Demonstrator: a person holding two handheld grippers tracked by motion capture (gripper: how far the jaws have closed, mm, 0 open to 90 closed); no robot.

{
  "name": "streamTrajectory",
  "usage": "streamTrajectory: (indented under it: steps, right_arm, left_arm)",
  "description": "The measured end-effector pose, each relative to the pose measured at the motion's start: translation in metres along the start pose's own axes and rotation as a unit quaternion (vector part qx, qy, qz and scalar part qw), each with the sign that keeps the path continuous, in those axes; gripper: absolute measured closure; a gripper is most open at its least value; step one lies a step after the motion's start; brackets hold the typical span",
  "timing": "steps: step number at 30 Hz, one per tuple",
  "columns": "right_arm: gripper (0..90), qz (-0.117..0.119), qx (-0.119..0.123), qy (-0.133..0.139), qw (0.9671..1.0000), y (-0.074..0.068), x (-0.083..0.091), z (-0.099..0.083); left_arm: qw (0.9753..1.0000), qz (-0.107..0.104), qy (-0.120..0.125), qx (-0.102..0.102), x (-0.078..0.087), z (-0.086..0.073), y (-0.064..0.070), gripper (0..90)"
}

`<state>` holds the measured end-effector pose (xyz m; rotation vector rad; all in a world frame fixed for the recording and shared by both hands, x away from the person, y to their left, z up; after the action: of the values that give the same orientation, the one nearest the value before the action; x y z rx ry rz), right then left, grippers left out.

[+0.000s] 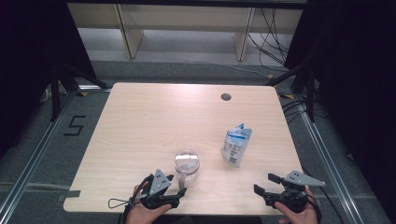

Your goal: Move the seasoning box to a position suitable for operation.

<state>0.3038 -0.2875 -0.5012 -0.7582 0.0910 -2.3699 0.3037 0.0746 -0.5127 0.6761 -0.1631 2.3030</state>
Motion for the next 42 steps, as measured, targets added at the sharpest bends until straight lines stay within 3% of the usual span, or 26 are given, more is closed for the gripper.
streamTrajectory:
  steps: [3, 5, 8, 10, 11, 13, 14, 15, 16, 18, 20, 21, 22, 24, 25, 27, 33, 35, 36, 38, 42]
  right_arm:
    - [20.6, 0.004, -0.007, -0.005, 1.0, -0.001, 0.0, 0.0]
    - [20.5, 0.001, 0.0, -0.001, 1.0, 0.0, 0.0, 0.0]
    - [20.6, 0.002, 0.003, 0.001, 1.0, 0.001, 0.0, 0.0]
    - [20.5, 0.001, 0.009, 0.001, 1.0, 0.001, 0.0, 0.001]
    - [20.6, 0.003, -0.005, -0.002, 1.0, -0.001, 0.0, 0.0]
    - [20.6, 0.004, -0.005, -0.002, 1.0, -0.001, 0.0, 0.0]
    - [20.7, 0.004, -0.007, -0.003, 1.0, -0.001, 0.0, 0.0]
    - [20.7, 0.003, -0.006, -0.001, 1.0, -0.001, 0.0, 0.0]
    - [20.7, 0.001, -0.006, -0.005, 1.0, -0.001, 0.001, 0.0]
    - [20.7, 0.002, -0.004, -0.002, 1.0, 0.0, 0.0, 0.0]
    - [20.7, 0.003, -0.006, -0.001, 1.0, -0.001, 0.0, 0.0]
    - [20.8, 0.004, -0.006, -0.001, 1.0, 0.0, 0.0, 0.0]
    - [20.8, 0.004, -0.006, -0.001, 1.0, -0.001, 0.0, 0.0]
    - [20.9, 0.002, 0.009, 0.003, 1.0, 0.002, 0.0, 0.001]
    - [20.9, 0.004, -0.008, -0.001, 1.0, -0.001, 0.0, 0.0]
    - [20.9, 0.004, -0.007, -0.001, 1.0, -0.001, 0.0, 0.0]
    - [21.0, 0.005, -0.01, -0.003, 0.9999, -0.001, 0.0, 0.0]
    - [21.0, 0.006, -0.008, -0.002, 0.9999, -0.001, 0.0, 0.0]
    - [21.0, 0.006, 0.005, 0.005, 1.0, 0.001, -0.001, 0.001]
    - [21.0, 0.002, 0.013, 0.002, 0.9999, 0.002, -0.001, 0.001]
    - [21.0, 0.006, 0.005, 0.0, 1.0, 0.001, -0.002, 0.0]
  left_arm:
    - [1.0, 0.003, 0.005, -0.002, -0.003, 0.002, 0.001, 43.3]
    - [0.9996, 0.005, -0.006, -0.028, -0.002, 0.002, -0.001, 44.2]
    - [0.9997, -0.002, 0.006, -0.025, -0.002, 0.003, 0.001, 52.8]
    - [0.9993, -0.001, 0.011, -0.037, -0.001, 0.004, 0.001, 60.8]
    - [0.9991, 0.0, 0.009, -0.04, 0.0, 0.004, 0.0, 62.4]
    - [0.9987, -0.003, -0.001, -0.05, 0.002, 0.003, -0.001, 64.6]
    - [0.9992, -0.003, 0.009, -0.038, 0.002, 0.003, 0.001, 66.5]
    - [0.9986, -0.001, 0.007, -0.053, 0.004, 0.003, 0.0, 69.1]
    - [0.9987, -0.004, 0.01, -0.05, 0.005, 0.003, 0.0, 70.0]
    - [0.9977, 0.0, 0.002, -0.067, 0.009, 0.002, -0.004, 72.6]
    - [0.9982, -0.003, 0.008, -0.059, 0.01, 0.002, -0.005, 72.7]
    - [0.9976, -0.001, -0.002, -0.069, 0.012, 0.002, -0.008, 72.7]
    - [0.9986, -0.006, 0.01, -0.051, 0.01, 0.002, -0.007, 72.7]
    - [0.9983, -0.003, 0.007, -0.057, 0.011, 0.001, -0.01, 72.7]
    - [0.9983, -0.002, 0.005, -0.058, 0.012, 0.001, -0.011, 72.6]
    - [0.9981, -0.001, 0.004, -0.062, 0.013, 0.001, -0.015, 72.5]
    - [0.998, 0.024, 0.002, -0.058, 0.018, -0.001, -0.03, 72.0]
    - [0.9982, 0.038, 0.007, -0.045, 0.018, -0.001, -0.036, 71.6]
    - [0.9976, 0.044, 0.006, -0.054, 0.018, 0.0, -0.039, 70.9]
    - [0.9976, 0.05, 0.009, -0.047, 0.017, 0.001, -0.043, 68.6]
    - [0.997, 0.052, 0.012, -0.056, 0.013, 0.006, -0.045, 66.5]
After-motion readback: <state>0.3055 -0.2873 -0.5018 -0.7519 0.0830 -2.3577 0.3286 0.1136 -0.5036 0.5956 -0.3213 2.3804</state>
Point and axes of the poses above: each handheld gripper's, and its own axes: x roughly backward along the jaws, z roughly out of its top, y roughly to its right, the point moved 4 cm from there along -x, roughly forward along the jaws, and after that the axes turned 2 degrees about y, right-handed, at the moved point
